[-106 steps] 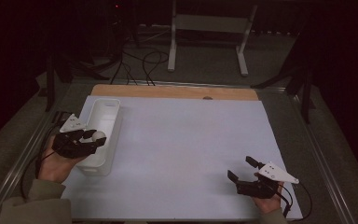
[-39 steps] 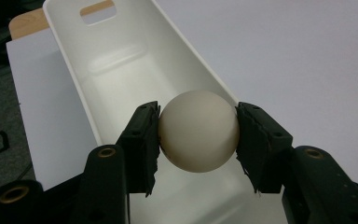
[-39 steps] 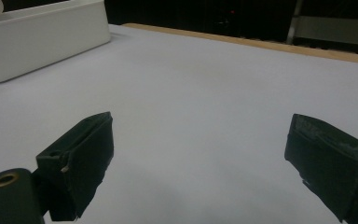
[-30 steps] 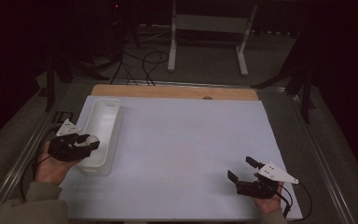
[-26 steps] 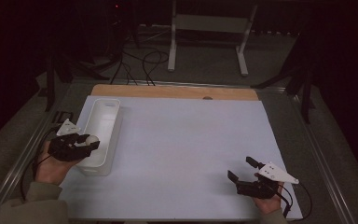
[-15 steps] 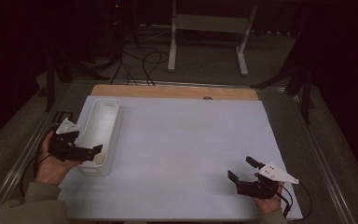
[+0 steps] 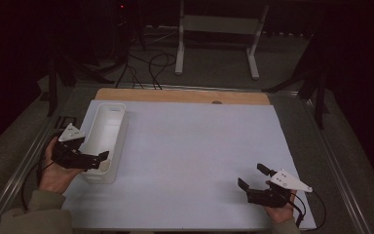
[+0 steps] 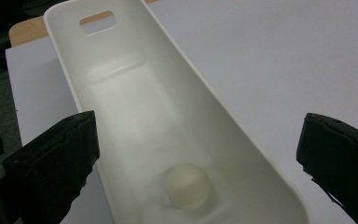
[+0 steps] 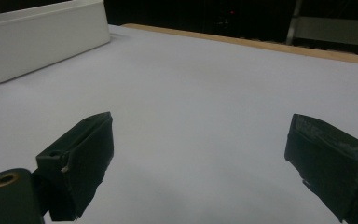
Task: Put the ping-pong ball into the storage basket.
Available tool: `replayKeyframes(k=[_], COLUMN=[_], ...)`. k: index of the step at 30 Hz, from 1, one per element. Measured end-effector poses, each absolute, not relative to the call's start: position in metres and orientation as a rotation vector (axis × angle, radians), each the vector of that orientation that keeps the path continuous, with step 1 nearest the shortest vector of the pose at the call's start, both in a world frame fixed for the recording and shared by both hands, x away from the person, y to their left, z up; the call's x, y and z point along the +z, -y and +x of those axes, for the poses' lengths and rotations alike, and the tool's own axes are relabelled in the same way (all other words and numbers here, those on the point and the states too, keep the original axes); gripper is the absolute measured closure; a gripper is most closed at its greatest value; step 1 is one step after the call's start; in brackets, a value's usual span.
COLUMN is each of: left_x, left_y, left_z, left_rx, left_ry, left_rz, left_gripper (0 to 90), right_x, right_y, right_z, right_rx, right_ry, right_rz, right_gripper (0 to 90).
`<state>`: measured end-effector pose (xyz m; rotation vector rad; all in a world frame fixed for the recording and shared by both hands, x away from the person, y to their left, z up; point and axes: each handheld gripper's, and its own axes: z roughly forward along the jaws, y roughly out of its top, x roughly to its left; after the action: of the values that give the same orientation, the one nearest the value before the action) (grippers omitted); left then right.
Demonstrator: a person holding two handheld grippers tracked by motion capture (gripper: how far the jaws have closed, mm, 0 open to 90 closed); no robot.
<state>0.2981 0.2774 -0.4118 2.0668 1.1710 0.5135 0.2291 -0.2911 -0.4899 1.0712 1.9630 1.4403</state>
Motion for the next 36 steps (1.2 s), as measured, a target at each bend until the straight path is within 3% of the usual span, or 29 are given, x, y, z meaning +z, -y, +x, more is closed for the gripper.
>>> replayKeyframes(k=[36], left_x=[-0.422], left_y=[-0.264], left_z=[0.280], left_rx=[0.530], left_ry=[-1.022], left_rz=[2.023], left_gripper=[0.0], right_x=[-0.490], right_y=[0.291], right_z=[0.229], right_rx=[1.441], right_ry=[-1.964], right_rz=[1.072], right_gripper=[7.7])
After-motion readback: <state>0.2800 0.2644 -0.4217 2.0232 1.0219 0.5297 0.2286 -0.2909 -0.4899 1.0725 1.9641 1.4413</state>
